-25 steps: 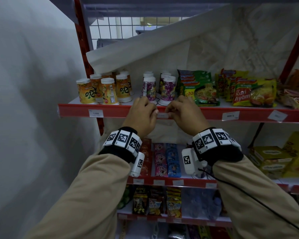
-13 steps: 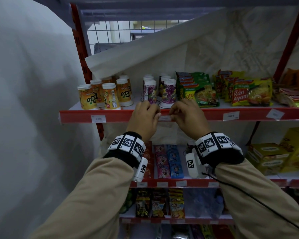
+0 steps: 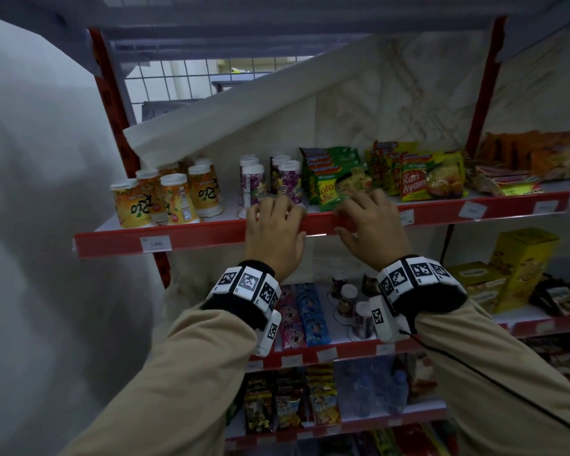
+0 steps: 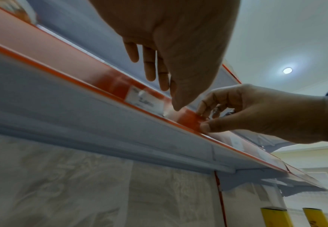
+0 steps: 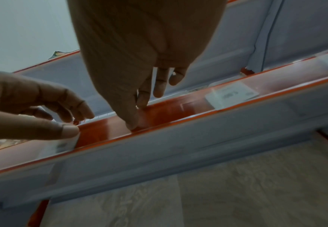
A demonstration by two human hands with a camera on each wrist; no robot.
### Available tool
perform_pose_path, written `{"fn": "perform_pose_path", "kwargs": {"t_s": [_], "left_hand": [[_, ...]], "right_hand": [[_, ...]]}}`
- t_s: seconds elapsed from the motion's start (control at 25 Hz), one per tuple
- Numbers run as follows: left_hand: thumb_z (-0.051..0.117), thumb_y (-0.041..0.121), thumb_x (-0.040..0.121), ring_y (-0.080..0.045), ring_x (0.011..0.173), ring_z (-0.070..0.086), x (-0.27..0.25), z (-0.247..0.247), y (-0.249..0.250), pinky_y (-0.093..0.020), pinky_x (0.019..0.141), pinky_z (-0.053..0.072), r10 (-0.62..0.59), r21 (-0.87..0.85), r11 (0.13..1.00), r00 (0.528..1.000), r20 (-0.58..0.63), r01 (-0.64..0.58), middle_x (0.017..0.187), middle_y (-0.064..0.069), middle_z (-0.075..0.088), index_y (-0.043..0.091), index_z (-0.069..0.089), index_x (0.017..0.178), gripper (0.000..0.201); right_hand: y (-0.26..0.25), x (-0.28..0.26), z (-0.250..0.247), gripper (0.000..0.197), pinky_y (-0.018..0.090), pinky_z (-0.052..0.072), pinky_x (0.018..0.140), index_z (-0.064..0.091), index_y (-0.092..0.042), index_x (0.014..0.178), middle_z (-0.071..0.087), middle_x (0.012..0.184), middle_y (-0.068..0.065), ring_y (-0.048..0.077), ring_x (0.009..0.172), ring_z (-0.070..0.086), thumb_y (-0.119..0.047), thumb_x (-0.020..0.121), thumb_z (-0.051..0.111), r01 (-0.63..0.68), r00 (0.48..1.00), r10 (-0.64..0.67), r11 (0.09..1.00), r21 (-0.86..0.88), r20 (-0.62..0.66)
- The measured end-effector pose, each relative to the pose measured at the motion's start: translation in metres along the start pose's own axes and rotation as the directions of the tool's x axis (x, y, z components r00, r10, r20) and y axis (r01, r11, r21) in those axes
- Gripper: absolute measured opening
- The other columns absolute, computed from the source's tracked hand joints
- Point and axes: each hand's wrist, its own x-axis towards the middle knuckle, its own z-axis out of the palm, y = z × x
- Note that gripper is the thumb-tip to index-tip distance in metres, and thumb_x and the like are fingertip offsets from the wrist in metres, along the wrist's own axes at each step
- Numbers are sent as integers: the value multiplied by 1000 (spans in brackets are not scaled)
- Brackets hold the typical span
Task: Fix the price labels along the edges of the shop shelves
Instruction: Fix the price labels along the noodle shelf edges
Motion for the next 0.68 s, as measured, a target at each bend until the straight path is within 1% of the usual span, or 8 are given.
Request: {"fn": "perform_pose_path", "kwargs": {"t_s": [0.16,0.24,0.32,0.4,0.48,0.6,0.68], "left_hand": [[63,32,81,-27,105,48,20,10,39,-39,86,37,100,-69,993,995,-6,-100,113,-4,53,18,56,120,42],[61,29,83,-27,106,47,26,16,57,-39,86,37,142,-84,987,990,10,-140,115,-5,53,16,54,124,43],[60,26,84,-27,106,46,32,22,71,-38,86,37,153,-91,984,988,11,-152,115,-6,53,15,55,123,41],[60,24,83,-28,104,47,36,25,83,-39,84,39,136,-108,985,991,-1,-135,113,-7,54,14,58,118,37],[60,22,82,-29,102,49,38,27,88,-38,82,41,123,-119,985,992,-20,-125,111,-8,55,13,61,113,32],[59,20,83,-29,100,49,40,29,91,-38,82,42,105,-137,985,994,-31,-108,108,-8,55,11,62,110,28],[58,18,84,-29,99,48,41,29,94,-38,83,42,96,-159,982,995,-26,-99,106,-9,55,10,61,107,25]], "right_hand": [[35,-7,-11,28,41,36,78,60,-18,94,60,101,3,32,99,48,-38,77,68,-60,998,59,997,-52,-21],[51,-11,-14,30,43,36,78,59,-18,94,59,100,4,33,100,47,-42,77,68,-88,996,88,993,-76,-2],[64,-12,-15,32,44,37,80,57,-17,95,57,100,7,34,100,46,-42,78,67,-87,995,90,992,-87,31],[72,-12,-13,33,43,37,81,56,-13,96,55,99,9,33,97,45,-39,80,69,-48,998,51,997,-61,47],[77,-12,-11,31,38,36,81,56,-10,96,54,98,11,31,94,44,-31,80,72,-6,999,6,1000,2,38],[86,-14,-11,29,34,35,76,57,-7,95,55,98,12,30,92,45,-21,78,75,-2,1000,1,994,113,4],[92,-15,-11,29,33,35,74,58,-7,96,57,98,12,31,93,47,-19,77,76,9,1000,-8,990,141,-3]]}}
